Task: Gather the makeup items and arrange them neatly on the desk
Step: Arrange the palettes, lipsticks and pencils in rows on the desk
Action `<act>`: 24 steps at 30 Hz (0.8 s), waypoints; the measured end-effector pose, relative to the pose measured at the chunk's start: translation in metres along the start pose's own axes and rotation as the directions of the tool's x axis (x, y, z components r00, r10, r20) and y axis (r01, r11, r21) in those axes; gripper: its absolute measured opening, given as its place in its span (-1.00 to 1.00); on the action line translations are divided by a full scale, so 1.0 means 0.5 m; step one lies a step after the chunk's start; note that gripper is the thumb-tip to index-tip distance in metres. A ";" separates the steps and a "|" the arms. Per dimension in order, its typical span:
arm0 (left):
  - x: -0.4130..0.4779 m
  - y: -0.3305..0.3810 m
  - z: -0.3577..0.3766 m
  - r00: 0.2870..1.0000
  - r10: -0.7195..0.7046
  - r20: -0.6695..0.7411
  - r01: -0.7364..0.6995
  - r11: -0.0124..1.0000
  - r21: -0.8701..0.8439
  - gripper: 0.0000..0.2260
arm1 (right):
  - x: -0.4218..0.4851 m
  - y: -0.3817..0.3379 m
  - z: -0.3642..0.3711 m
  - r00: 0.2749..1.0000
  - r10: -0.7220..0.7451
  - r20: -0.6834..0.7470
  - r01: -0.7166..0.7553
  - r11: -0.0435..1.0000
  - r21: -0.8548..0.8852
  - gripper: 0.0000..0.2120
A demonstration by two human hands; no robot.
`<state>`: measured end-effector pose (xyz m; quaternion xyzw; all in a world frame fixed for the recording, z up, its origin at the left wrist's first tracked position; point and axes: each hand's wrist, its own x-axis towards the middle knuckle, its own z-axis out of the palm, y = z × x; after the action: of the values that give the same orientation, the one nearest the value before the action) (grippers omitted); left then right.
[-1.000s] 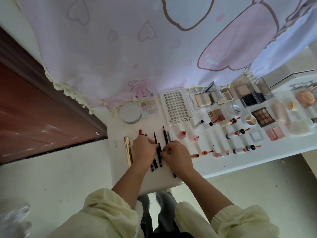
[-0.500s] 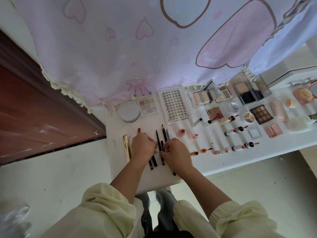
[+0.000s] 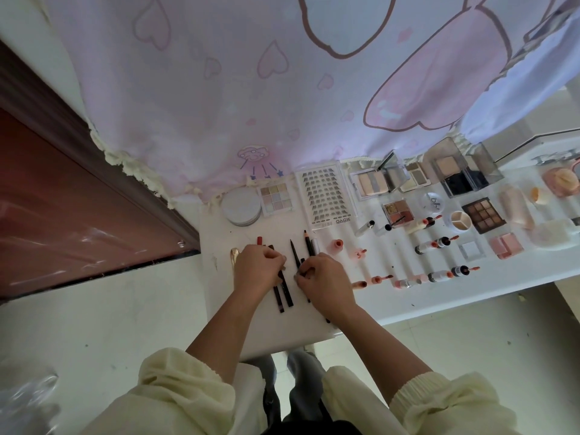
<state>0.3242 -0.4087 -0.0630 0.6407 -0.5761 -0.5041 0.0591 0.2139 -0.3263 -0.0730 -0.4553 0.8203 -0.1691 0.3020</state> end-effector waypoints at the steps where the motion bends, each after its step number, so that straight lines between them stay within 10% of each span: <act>1: -0.005 -0.007 -0.005 1.000 0.016 -0.026 -0.015 1.000 0.012 -0.83 | 0.000 -0.003 0.005 1.000 -0.005 0.022 0.005 1.000 0.006 -0.86; 15: -0.032 -0.031 -0.003 0.999 0.030 -0.043 -0.023 0.986 0.167 -0.80 | -0.002 -0.042 0.019 0.973 0.147 0.179 -0.131 0.986 -0.103 -0.70; 24: -0.042 -0.008 -0.026 0.992 0.007 0.123 0.030 0.955 -0.294 -0.83 | -0.020 -0.020 -0.025 0.954 0.096 0.283 -0.203 0.903 0.379 -0.90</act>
<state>0.3399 -0.3974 -0.0470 0.5959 -0.4932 -0.6232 0.1155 0.2162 -0.3231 -0.0546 -0.3362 0.7540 -0.2505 0.5056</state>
